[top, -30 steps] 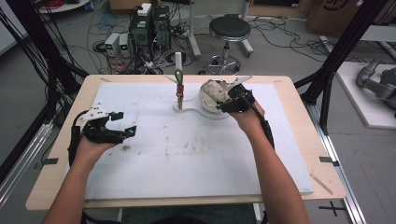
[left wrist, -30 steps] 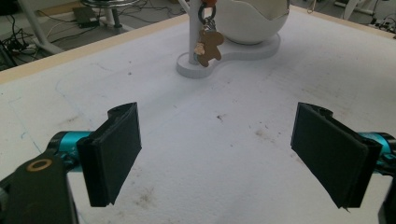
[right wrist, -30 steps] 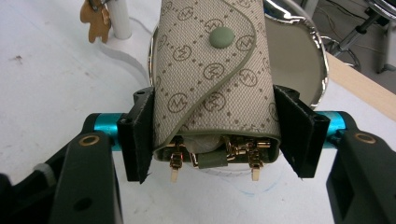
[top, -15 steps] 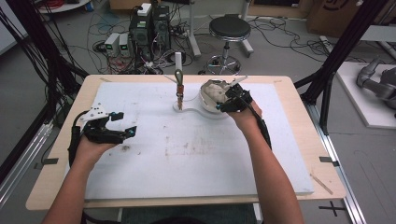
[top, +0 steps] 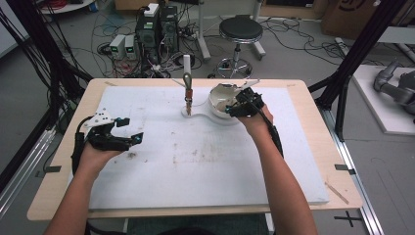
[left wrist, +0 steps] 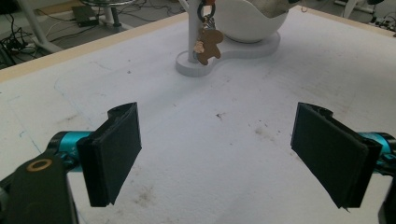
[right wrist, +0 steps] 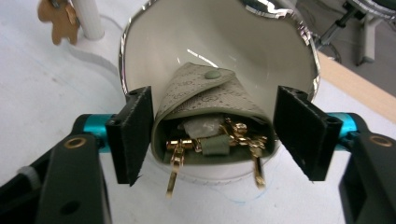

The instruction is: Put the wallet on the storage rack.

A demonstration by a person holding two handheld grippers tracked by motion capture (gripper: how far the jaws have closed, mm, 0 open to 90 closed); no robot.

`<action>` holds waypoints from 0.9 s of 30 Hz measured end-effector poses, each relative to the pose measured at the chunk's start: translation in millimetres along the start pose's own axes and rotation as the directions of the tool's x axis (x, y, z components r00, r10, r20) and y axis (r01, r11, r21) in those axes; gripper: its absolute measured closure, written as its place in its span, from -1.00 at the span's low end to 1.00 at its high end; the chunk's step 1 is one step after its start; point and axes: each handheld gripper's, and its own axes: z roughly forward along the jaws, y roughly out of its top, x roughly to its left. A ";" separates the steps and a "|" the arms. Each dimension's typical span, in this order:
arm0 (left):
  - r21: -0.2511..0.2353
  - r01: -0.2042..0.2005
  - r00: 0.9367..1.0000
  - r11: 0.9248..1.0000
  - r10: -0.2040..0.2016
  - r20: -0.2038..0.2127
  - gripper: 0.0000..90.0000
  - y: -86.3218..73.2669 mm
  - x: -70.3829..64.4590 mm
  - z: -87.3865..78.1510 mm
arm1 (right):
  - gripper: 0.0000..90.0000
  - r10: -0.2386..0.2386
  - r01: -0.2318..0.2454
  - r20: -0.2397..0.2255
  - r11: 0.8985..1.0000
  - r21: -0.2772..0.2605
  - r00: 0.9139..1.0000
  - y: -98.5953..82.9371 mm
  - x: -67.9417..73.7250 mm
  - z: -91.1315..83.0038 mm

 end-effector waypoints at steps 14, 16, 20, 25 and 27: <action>-0.003 -0.004 1.000 1.000 0.004 0.002 -0.64 1.4 -0.9 -0.7 | -0.52 0.004 -0.006 -0.027 0.995 -0.101 1.000 -8.4 -0.7 -38.1; -0.005 -0.006 1.000 1.000 0.006 0.001 -0.64 1.8 -0.8 -1.4 | -0.52 0.011 -0.015 -0.032 0.992 -0.121 0.999 -15.9 -1.1 -44.2; -0.005 -0.002 1.000 1.000 0.002 0.002 -0.64 1.3 -1.0 -0.9 | -0.52 0.032 -0.037 -0.042 0.989 -0.140 0.999 -30.0 -4.6 -51.0; -0.002 -0.003 1.000 1.000 0.003 0.002 -0.64 1.0 -1.6 0.6 | -0.52 0.070 -0.076 -0.050 0.988 -0.136 0.996 -50.3 -10.1 -57.8; 0.001 -0.003 1.000 1.000 0.003 0.003 -0.64 0.8 -2.0 1.2 | -0.52 0.073 -0.080 -0.053 0.987 -0.139 0.996 -58.3 -11.9 -60.0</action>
